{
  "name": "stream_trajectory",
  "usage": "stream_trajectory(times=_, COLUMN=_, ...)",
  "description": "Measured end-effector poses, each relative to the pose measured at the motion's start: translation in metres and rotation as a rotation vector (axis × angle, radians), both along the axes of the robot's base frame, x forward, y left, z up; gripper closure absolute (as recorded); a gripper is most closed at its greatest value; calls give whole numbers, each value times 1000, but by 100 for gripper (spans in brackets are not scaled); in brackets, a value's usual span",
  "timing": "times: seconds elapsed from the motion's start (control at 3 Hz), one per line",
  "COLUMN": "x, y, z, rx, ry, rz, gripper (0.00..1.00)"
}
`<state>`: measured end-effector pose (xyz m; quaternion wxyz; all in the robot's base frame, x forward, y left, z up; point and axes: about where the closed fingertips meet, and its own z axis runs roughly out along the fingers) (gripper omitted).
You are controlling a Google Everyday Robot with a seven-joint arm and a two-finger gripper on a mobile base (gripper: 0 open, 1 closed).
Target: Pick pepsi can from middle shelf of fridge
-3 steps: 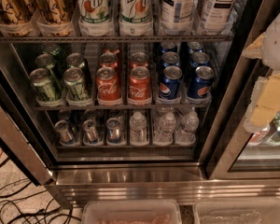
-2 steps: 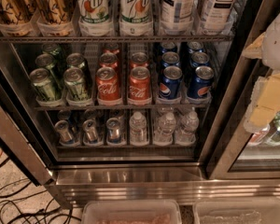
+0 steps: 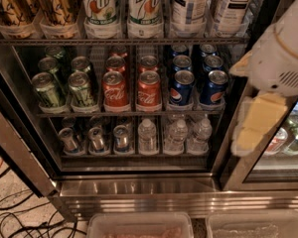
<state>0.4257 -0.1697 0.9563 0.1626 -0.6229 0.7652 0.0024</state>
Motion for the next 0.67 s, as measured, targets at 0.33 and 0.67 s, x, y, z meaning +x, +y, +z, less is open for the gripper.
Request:
stream_trajectory(times=0.33, x=-19, y=44, z=-21, rx=51, ry=40, rz=36, gripper=0)
stream_trajectory(times=0.67, x=-43, y=83, z=-46, rx=132, ry=86, rz=31, gripper=0)
